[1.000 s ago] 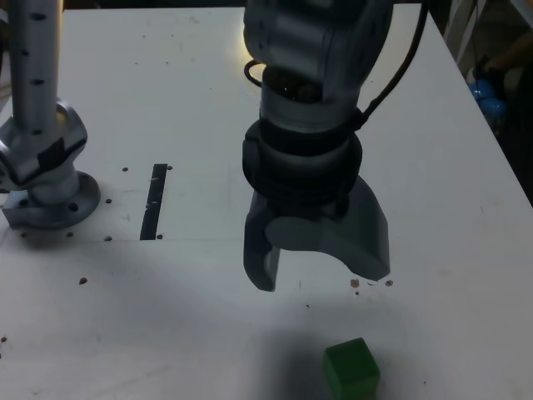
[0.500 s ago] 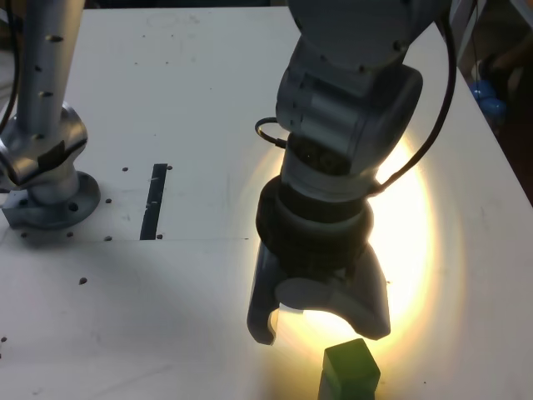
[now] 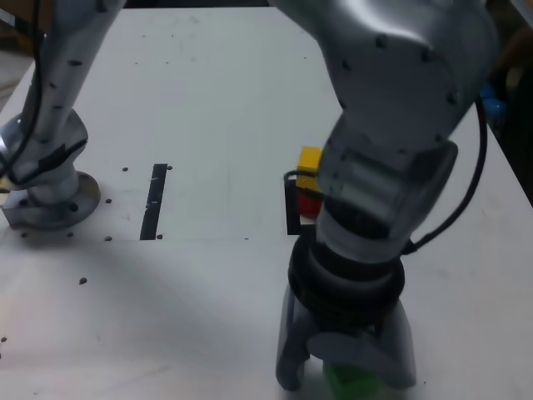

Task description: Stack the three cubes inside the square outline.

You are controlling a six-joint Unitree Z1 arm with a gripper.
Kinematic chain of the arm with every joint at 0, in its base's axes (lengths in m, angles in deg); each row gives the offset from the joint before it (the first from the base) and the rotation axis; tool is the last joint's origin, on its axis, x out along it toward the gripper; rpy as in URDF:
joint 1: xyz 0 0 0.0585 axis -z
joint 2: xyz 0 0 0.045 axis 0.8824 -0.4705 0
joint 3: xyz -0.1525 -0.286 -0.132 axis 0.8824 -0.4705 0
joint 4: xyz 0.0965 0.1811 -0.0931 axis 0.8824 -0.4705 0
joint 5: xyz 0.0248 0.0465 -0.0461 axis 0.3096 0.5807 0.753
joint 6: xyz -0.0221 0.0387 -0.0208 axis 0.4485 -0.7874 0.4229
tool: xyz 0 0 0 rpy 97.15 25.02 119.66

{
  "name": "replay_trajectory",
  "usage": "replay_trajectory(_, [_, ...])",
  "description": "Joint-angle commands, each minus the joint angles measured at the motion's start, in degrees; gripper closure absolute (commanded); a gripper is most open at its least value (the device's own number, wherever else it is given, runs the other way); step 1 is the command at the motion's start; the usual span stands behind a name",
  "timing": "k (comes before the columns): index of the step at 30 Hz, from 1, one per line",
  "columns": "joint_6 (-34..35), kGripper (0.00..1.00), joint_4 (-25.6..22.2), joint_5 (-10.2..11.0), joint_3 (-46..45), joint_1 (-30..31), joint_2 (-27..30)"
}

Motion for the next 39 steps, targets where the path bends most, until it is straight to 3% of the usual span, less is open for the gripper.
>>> replay_trajectory(1, [-0.19,0.05,0.51,-0.05,0.60,0.07,-0.80])
replay_trajectory(12, [-1.85,0.09,2.49,0.21,1.50,-0.02,-2.55])
replay_trajectory(19, [-2.76,0.27,0.11,0.64,1.53,-0.88,-2.95])
replay_trajectory(26, [-2.33,0.59,1.41,2.30,0.47,-1.24,-1.98])
replay_trajectory(31, [-2.38,0.63,3.16,2.17,-0.37,-1.24,-1.75])
replay_trajectory(39, [-2.76,0.78,4.27,3.60,-1.52,-1.24,-0.55])
